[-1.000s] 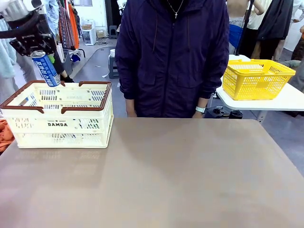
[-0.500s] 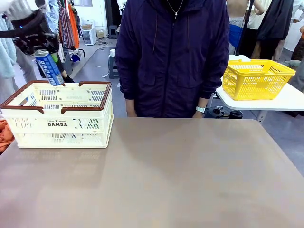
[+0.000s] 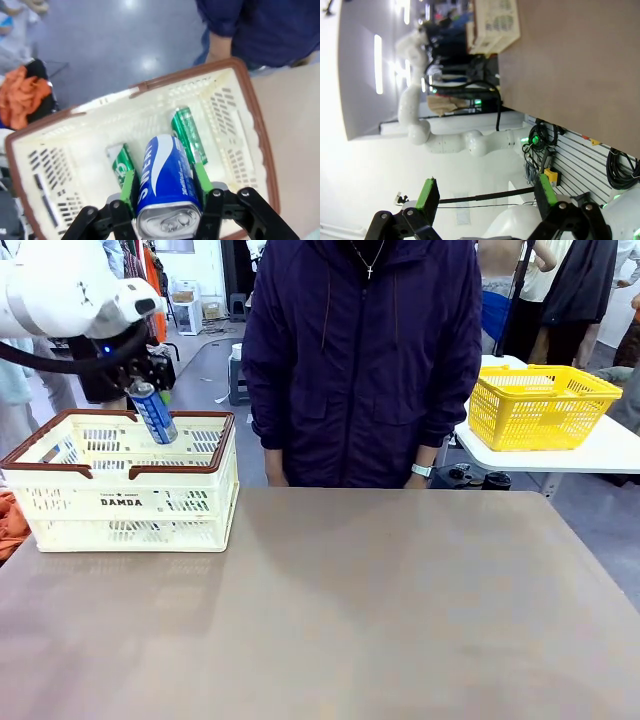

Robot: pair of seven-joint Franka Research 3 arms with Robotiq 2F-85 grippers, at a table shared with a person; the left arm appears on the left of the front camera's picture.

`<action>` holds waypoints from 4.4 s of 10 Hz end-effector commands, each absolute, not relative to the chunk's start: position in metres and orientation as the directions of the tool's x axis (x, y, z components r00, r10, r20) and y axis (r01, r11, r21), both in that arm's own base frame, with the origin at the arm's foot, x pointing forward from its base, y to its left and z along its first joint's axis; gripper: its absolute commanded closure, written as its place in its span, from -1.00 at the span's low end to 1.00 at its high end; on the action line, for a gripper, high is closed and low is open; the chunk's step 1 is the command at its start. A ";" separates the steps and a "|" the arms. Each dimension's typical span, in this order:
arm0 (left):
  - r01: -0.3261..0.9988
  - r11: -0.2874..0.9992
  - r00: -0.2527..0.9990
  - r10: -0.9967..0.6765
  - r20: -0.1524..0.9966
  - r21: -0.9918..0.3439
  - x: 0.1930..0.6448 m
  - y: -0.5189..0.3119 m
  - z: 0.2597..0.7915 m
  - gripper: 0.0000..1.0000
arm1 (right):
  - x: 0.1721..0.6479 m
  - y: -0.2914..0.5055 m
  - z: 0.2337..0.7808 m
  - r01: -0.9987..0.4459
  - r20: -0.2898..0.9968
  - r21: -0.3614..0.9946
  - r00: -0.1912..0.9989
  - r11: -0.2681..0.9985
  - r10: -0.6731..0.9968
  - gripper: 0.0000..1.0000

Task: Place the drinks into the Shopping basket.
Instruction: Pick up one drink and place it into the Shopping basket.

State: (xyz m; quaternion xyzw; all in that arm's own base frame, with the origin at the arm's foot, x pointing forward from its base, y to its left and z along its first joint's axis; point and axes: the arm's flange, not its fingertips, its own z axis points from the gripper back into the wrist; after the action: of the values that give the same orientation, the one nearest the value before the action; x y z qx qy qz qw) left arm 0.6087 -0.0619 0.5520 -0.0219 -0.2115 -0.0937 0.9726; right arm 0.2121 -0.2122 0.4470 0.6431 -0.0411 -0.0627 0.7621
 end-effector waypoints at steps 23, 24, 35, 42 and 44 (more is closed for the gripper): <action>0.240 0.942 0.942 -0.167 0.291 -0.234 0.592 -0.010 0.562 -1.00 | 0.212 -0.213 0.453 0.038 -0.015 0.987 0.989 0.156 -0.150 -1.00; 0.310 0.894 0.932 -0.219 0.287 -0.323 0.566 0.014 0.581 -1.00 | 0.212 -0.213 0.453 0.038 -0.015 0.987 0.989 0.156 -0.150 -1.00; 0.449 0.216 0.889 -0.017 0.457 -0.867 0.355 0.227 0.472 -1.00 | 0.212 -0.213 0.453 0.038 -0.015 0.987 0.989 0.156 -0.150 -1.00; 0.449 0.216 0.889 -0.017 0.457 -0.867 0.355 0.227 0.472 -1.00 | 0.212 -0.213 0.453 0.038 -0.015 0.987 0.989 0.156 -0.150 -1.00; 0.449 0.216 0.889 -0.017 0.457 -0.867 0.355 0.227 0.472 -1.00 | 0.212 -0.213 0.453 0.038 -0.015 0.987 0.989 0.156 -0.150 -1.00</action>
State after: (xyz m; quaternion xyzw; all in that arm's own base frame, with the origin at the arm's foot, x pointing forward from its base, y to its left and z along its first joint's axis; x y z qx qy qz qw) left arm 0.3583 0.2270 0.4705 -0.6050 -0.1872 -0.1541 0.7584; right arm 0.2122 -0.2122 0.4470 0.6432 -0.0406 -0.0627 0.7621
